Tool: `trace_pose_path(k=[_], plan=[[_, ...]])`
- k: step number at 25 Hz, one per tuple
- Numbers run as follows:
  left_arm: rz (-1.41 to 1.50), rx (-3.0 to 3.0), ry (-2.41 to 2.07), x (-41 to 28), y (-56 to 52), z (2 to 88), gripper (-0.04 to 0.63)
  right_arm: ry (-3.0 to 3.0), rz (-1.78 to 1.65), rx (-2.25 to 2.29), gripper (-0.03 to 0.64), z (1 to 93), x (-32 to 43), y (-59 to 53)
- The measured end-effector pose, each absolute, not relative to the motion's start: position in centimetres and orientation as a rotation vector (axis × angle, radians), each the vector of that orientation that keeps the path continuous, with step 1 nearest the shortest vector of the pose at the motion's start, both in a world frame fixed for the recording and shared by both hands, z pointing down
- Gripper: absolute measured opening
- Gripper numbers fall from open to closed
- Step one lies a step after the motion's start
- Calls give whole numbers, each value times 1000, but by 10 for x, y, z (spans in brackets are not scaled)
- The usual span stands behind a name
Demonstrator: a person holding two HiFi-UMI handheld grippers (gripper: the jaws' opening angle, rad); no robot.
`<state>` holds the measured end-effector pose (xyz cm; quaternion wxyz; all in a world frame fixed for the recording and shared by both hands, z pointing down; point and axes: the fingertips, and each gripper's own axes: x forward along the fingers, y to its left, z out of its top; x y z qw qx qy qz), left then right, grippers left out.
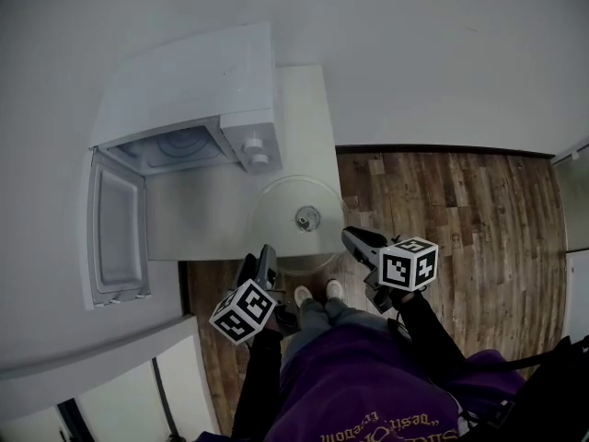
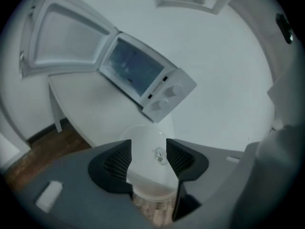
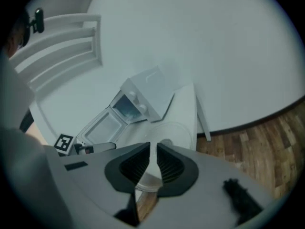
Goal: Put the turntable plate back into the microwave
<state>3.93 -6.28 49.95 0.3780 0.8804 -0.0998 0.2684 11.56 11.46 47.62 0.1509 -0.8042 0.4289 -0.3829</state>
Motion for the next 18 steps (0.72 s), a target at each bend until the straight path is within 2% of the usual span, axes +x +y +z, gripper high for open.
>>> trace_pose_path(k=[2, 7, 18], plan=[[684, 2134, -262, 31, -59, 519, 233, 1192, -1205, -2254, 66, 496, 108, 122], [708, 1907, -188, 17, -55, 547, 235, 981, -1364, -2032, 117, 535, 88, 139], [689, 1670, -137, 20, -17, 592, 250, 1008, -1598, -1726, 146, 576, 41, 104]])
